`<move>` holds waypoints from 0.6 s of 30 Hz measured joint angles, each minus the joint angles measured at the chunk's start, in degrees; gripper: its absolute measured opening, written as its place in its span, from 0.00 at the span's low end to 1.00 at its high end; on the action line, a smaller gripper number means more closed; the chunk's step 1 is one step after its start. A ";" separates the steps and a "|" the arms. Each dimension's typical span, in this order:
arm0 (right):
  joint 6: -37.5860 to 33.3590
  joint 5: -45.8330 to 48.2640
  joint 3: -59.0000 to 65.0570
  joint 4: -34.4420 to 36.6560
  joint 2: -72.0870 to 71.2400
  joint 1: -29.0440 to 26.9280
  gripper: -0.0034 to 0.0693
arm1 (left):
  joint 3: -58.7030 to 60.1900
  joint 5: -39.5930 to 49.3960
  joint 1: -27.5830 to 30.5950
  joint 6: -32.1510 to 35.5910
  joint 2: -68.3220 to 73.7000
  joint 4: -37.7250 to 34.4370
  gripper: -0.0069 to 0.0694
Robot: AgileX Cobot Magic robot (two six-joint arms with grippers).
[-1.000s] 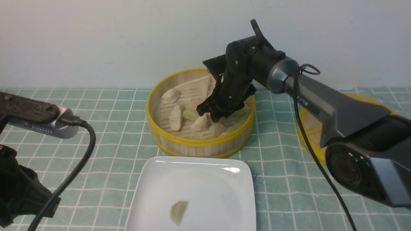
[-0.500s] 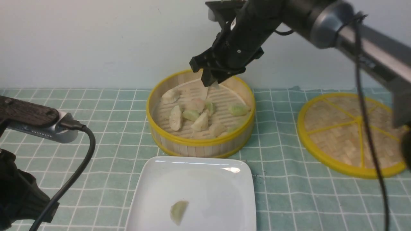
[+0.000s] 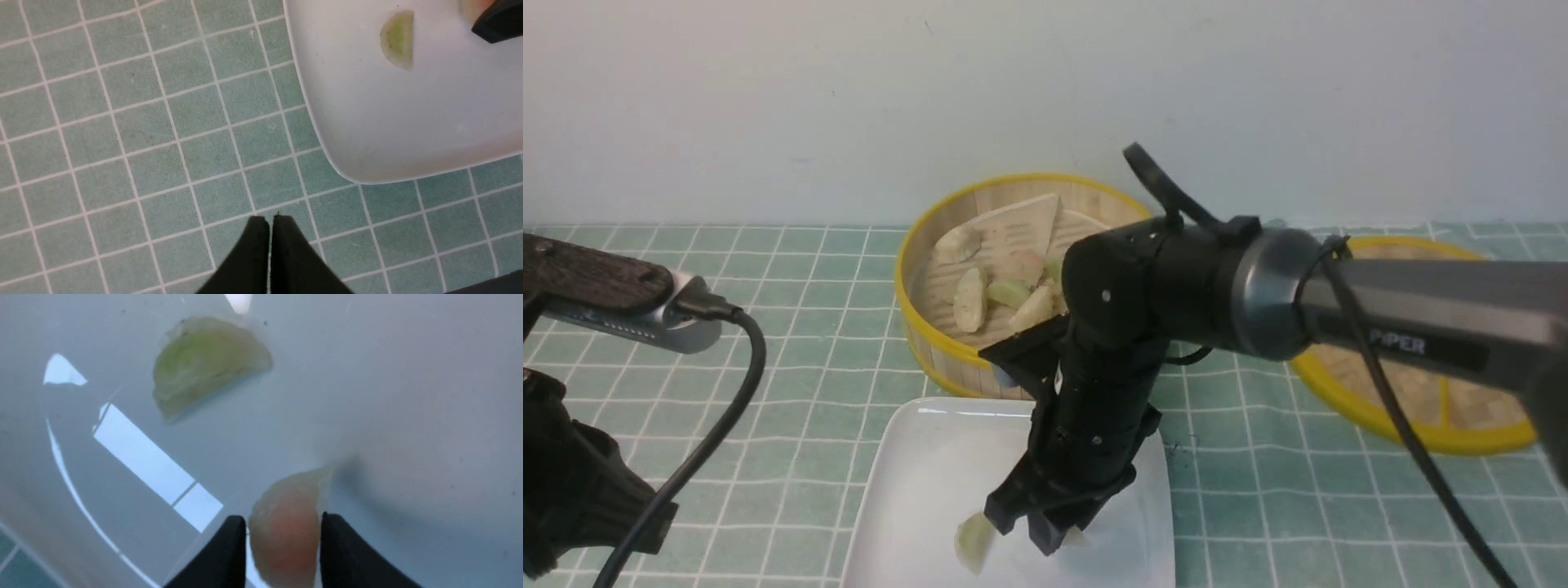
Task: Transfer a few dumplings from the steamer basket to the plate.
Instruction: Use the right arm to put the dumpling into the plate
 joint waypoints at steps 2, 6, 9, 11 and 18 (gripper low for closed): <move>0.57 0.31 -0.66 -0.48 0.01 0.00 0.53 | 0.00 0.07 0.00 0.00 0.00 0.00 0.08; 0.88 4.83 -5.24 -2.86 -0.31 0.00 0.71 | 0.00 -0.03 0.00 0.00 0.00 -0.05 0.08; 1.53 5.11 -7.28 -5.50 -3.83 0.00 0.70 | 0.00 -0.16 0.00 0.00 0.00 -0.05 0.08; 2.28 5.80 -7.15 -6.84 -7.93 0.00 0.60 | 0.00 -0.22 0.00 0.00 -0.08 -0.05 0.08; 7.10 6.32 -2.59 -12.52 -28.35 0.00 0.17 | 0.00 -1.86 0.00 0.00 -2.96 -0.05 0.08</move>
